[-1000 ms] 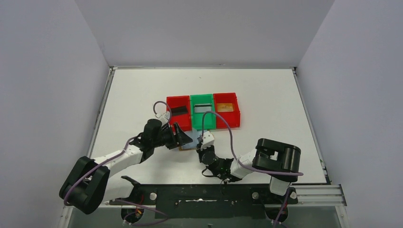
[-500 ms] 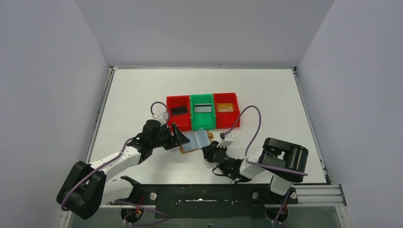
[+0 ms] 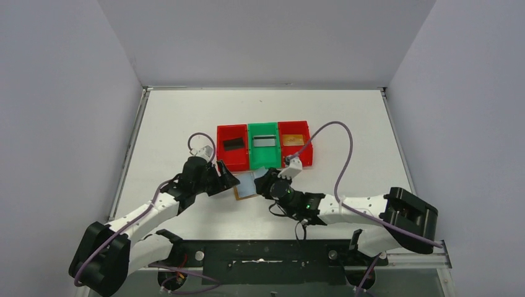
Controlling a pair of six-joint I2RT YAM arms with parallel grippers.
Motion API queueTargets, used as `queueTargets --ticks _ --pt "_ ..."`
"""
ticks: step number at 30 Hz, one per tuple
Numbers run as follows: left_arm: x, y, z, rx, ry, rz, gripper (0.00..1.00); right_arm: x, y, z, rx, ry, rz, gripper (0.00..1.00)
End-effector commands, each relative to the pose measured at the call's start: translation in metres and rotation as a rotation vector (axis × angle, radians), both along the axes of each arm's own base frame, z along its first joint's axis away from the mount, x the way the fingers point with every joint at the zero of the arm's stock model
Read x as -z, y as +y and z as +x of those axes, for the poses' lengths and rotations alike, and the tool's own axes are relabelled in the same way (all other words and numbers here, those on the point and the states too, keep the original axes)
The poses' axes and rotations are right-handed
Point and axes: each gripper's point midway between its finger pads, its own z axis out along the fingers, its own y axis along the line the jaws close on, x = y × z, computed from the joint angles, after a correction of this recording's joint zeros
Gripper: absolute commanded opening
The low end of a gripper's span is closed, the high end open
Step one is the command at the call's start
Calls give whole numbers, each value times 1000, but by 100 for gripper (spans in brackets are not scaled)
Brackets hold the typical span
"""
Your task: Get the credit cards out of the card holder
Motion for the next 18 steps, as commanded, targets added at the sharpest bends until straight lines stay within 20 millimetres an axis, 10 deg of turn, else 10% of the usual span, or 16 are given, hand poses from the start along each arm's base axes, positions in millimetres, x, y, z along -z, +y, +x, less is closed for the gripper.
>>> queueTargets --ticks 1,12,18 --pt "-26 17 18 -89 -88 56 63 -23 11 13 -58 13 -219 38" --pt "-42 44 10 -163 -137 105 65 25 47 32 -201 164 -333 30" --pt "-42 42 7 -139 -136 99 65 70 25 30 -154 274 -485 30"
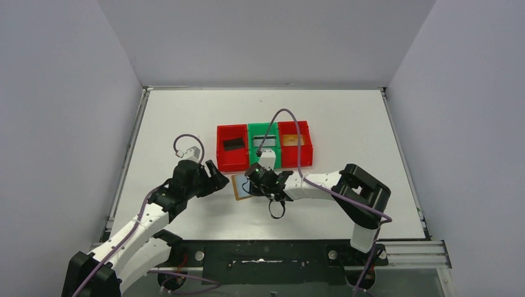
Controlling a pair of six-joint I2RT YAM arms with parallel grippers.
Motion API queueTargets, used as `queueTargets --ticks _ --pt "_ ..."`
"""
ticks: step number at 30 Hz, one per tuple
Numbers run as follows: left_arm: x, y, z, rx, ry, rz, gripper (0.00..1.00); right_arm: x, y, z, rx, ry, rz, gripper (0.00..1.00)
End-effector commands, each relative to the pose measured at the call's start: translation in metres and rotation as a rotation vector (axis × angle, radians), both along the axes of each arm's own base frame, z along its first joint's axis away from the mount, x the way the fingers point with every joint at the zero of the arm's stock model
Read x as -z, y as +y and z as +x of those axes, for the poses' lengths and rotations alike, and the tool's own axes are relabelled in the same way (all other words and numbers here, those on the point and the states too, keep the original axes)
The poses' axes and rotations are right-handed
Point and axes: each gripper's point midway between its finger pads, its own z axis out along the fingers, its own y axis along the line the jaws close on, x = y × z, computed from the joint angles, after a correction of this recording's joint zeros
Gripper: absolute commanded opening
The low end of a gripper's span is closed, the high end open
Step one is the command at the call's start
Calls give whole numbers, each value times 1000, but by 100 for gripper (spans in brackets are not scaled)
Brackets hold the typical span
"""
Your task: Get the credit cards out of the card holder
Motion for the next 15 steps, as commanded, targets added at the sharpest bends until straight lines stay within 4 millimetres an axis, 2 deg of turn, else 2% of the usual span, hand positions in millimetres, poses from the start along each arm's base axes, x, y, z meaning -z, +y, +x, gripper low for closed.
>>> queueTargets --ticks 1,7,11,15 --pt "-20 -1 9 11 -57 -6 65 10 -13 -2 27 42 -99 30" --pt "-19 -3 7 23 -52 -12 65 37 -22 -43 42 162 -37 28" --pt "-18 -4 6 28 -50 -16 65 42 -12 -74 46 215 18 27" --pt "-18 -5 6 34 -47 -21 65 40 -4 -92 37 235 0 27"
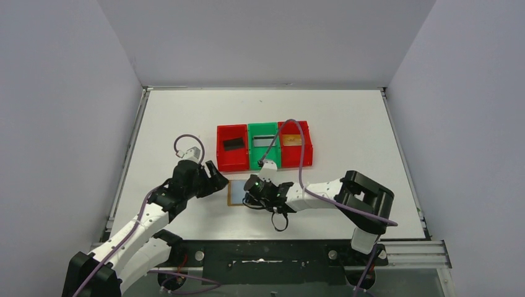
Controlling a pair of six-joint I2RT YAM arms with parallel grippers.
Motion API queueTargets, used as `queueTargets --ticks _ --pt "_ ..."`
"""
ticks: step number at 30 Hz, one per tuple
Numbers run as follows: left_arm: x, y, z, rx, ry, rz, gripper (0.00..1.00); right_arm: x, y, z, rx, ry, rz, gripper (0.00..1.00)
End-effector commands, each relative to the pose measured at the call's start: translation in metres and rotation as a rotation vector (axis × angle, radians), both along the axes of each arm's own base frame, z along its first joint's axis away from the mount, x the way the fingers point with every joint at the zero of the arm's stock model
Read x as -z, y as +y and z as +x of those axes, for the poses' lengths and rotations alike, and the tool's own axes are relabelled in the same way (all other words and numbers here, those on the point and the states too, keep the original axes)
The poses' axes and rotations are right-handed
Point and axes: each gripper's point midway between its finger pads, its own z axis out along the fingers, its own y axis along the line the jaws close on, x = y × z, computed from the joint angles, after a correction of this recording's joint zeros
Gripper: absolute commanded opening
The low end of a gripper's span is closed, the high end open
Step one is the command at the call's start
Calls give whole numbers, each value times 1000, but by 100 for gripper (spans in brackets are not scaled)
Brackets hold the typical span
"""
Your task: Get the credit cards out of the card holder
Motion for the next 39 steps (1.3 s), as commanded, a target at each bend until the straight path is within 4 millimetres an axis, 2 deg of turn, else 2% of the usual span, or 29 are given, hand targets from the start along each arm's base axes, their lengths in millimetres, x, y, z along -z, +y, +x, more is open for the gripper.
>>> queueTargets --ticks 1,4,8,12,15,19,30,39 --pt "-21 -6 9 24 -59 -28 65 34 -19 -56 -37 165 -133 27" --pt "-21 -7 7 28 -55 -31 65 14 -17 -51 -30 123 -129 29" --pt "-27 -2 9 3 -63 -19 65 -26 -5 -28 -51 18 -111 38" --pt "-34 26 14 -153 -62 53 67 -46 8 -13 -72 -39 -132 48" --pt "-38 49 14 -271 -69 105 69 -45 17 -9 -85 -43 -141 57" --pt "-45 62 12 -326 -96 123 71 -36 23 -9 -129 -35 -169 61" --pt "-42 54 9 -294 -101 79 71 -8 33 -23 -282 20 -225 65" --pt "-40 50 9 -273 -102 70 71 11 19 -27 -286 41 -390 64"
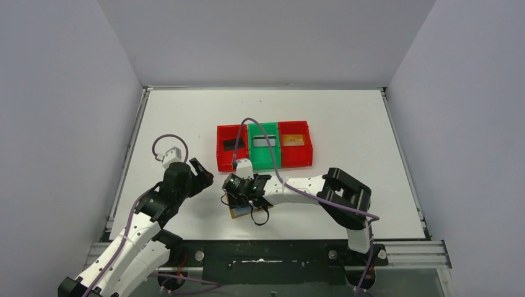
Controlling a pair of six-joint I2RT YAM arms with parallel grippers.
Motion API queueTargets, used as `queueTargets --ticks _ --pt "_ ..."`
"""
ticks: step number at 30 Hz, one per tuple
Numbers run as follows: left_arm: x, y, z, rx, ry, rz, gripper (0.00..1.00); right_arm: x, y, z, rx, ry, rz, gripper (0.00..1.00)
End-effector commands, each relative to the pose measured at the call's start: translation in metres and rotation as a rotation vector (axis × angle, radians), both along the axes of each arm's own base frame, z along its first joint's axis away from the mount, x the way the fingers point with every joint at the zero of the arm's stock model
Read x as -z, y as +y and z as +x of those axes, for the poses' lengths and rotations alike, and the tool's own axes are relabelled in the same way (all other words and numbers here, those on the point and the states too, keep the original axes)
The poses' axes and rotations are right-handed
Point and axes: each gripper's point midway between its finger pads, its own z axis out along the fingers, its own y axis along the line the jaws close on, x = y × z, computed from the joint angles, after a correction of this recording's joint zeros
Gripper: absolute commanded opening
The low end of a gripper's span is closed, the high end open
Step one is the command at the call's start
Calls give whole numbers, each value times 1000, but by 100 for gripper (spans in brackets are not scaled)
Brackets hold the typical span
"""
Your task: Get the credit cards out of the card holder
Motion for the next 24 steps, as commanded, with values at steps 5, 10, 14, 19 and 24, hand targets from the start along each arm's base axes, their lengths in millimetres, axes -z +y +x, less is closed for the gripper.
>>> queueTargets --ticks 5,10,14,19,24 --pt "-10 -5 7 1 -45 -37 71 23 -19 -4 20 -8 -188 52" --pt "-10 -5 7 2 -44 -39 71 14 -17 -1 55 -22 -137 38" --pt "-13 -16 8 57 -60 -68 71 6 -6 0 68 29 58 28" --pt "-23 -53 6 247 -102 -174 69 -11 5 9 94 101 383 23" --pt "-23 -94 -4 444 -91 -323 67 -23 10 10 124 174 650 22"
